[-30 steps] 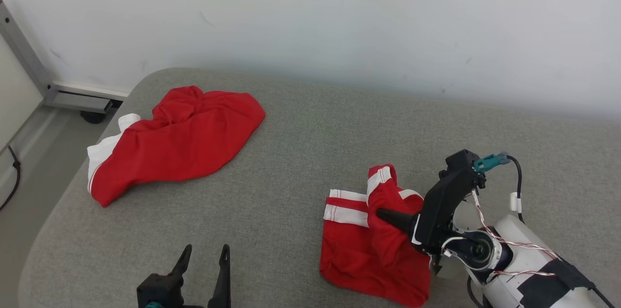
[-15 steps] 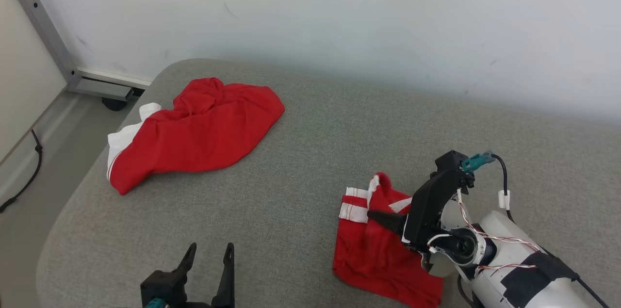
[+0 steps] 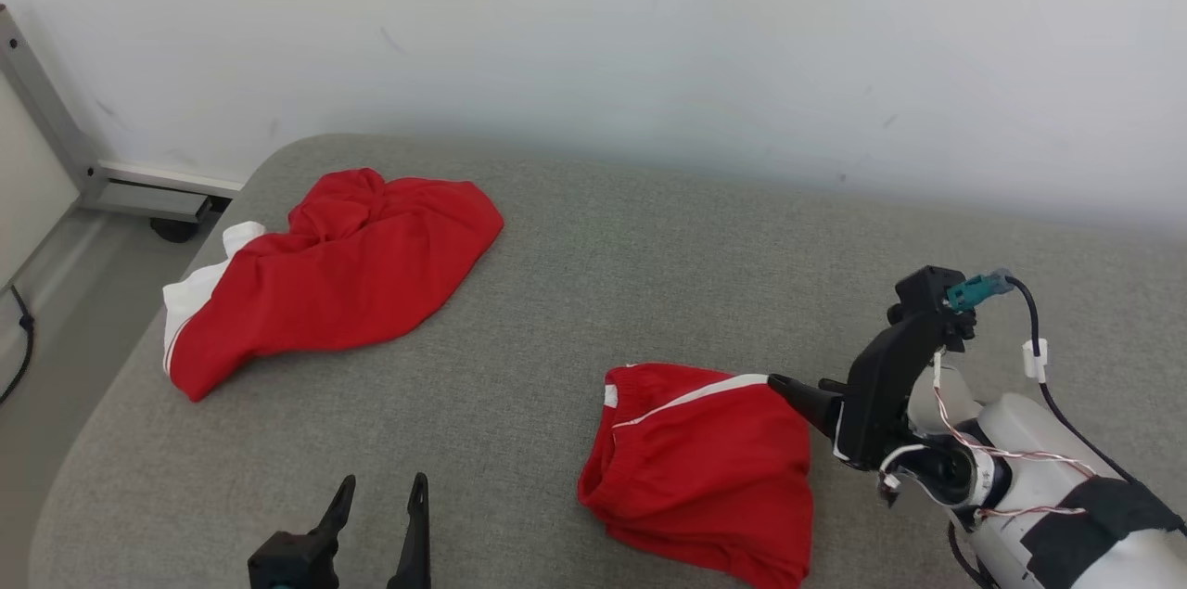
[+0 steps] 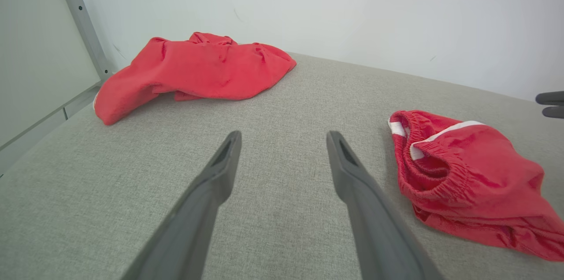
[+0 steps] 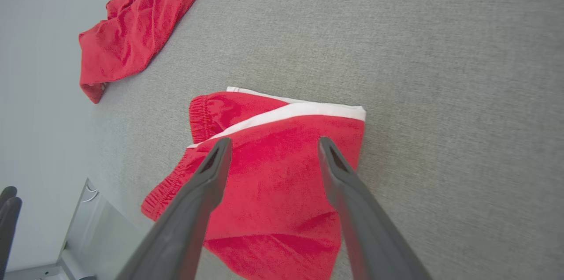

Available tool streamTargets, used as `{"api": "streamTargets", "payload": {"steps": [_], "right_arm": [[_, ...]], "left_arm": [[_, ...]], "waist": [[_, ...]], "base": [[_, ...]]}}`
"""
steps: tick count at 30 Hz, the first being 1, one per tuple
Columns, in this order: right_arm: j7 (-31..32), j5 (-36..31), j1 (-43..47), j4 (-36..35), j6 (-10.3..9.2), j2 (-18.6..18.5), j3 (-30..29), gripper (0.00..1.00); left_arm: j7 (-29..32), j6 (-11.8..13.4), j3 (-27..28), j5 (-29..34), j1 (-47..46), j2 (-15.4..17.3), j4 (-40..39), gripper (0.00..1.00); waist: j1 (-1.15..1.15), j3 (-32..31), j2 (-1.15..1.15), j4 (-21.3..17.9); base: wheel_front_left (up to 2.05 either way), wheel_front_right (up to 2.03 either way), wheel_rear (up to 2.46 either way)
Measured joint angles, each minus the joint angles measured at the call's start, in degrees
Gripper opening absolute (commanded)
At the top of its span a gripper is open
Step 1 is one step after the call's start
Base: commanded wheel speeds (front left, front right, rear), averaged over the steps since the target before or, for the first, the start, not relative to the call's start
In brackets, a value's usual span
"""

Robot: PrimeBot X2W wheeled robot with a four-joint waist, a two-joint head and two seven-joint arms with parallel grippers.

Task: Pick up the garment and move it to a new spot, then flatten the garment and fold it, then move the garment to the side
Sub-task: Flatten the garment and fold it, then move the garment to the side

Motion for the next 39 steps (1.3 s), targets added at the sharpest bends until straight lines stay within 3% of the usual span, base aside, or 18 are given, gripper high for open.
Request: {"api": "streamTargets", "payload": {"steps": [4,14,30,39], "right_arm": [[-0.74,-1.48,1.79,-0.92,0.21,-2.08,0.71,1.0],[-0.7,-3.13,3.96,-1.19,0.59,-2.64,2.94,1.0],[0.81,-3.11,3.23,6.46,-1.41,-0.02,2.88,1.0],[2.47,-2.89,0.88,9.9,-1.48,1.35,3.13,1.0]], "left_arm": [[-0.02,0.01,0.35,0.68,0.18,0.73,-0.56,1.0],[0.0,0.01,-0.05,1.92,0.48,0.65,-1.8,1.0],[0.53,0.02,-1.23,1.79,-0.6,-0.2,-1.74,1.0],[0.51,0.02,-1.33,1.04,-1.72,-0.37,-0.69,1.0]], "waist": [[0.0,-0.11,0.0,-1.3],[0.0,0.43,0.0,-3.0],[0.0,2.41,0.0,0.53],[0.0,3.58,0.0,2.27]], "base": [[0.0,0.0,0.0],[0.0,0.0,0.0],[0.0,0.0,0.0],[0.0,0.0,0.0]]}}
